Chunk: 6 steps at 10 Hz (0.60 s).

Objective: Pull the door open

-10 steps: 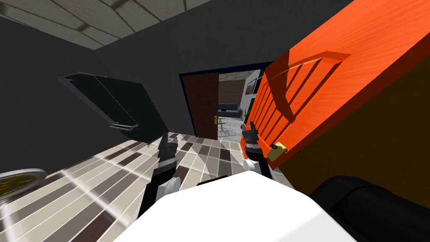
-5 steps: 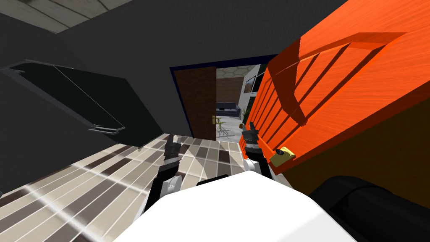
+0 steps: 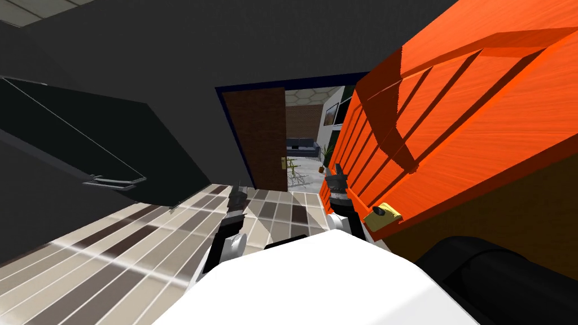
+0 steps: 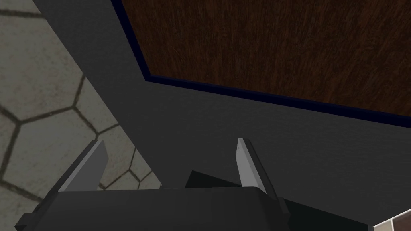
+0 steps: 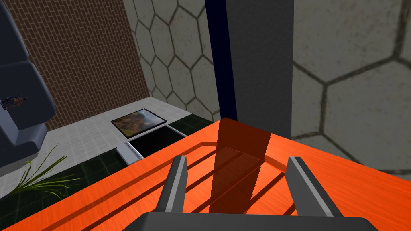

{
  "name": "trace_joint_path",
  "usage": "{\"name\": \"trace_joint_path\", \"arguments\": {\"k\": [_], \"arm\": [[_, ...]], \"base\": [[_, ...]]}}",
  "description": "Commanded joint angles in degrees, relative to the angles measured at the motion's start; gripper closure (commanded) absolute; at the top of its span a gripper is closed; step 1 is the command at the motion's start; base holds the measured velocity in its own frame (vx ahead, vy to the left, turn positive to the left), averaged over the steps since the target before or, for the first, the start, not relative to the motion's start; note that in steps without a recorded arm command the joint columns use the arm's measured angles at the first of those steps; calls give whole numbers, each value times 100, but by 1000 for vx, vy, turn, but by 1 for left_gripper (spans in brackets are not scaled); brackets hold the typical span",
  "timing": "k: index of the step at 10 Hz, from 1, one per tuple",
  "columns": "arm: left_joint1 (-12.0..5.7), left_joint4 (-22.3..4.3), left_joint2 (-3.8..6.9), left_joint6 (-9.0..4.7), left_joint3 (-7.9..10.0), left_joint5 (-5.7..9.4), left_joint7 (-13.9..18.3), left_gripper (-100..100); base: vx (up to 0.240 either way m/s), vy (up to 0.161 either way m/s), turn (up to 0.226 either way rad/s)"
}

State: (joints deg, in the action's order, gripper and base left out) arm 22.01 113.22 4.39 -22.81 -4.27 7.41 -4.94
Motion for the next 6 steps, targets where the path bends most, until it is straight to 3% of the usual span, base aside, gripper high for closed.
{"name": "trace_joint_path", "arguments": {"k": [1, 6], "arm": [[-118, -246, 107, 39, 14, 24, 89, -100], [-450, -875, 281, 112, 18, 53, 246, -100]], "base": [[178, -56, -134], [131, -51, -89]]}}
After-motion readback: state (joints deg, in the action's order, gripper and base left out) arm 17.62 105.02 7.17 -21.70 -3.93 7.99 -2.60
